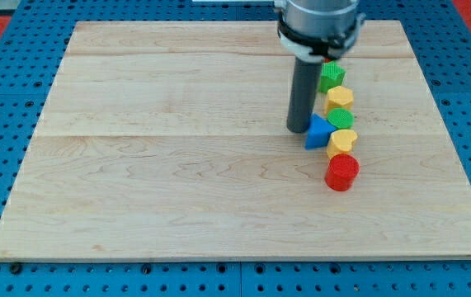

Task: Push the blue triangle closer to the red circle

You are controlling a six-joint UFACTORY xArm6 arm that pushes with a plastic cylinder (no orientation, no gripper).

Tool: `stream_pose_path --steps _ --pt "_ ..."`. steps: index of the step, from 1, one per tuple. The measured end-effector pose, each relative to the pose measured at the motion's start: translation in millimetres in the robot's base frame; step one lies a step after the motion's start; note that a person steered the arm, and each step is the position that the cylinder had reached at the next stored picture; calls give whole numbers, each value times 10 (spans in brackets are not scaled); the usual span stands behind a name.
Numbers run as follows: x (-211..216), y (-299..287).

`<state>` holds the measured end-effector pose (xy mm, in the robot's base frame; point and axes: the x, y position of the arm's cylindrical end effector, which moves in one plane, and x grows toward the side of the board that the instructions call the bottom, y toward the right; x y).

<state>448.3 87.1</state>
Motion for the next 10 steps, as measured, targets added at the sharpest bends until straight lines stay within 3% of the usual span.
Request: stream_pose_path --steps 1,3,6,7,9,10 --pt "-160 -300" --pt "-441 346" --pt "179 145" --pt "626 145" --pt "939 -543" --pt "1127 -138"
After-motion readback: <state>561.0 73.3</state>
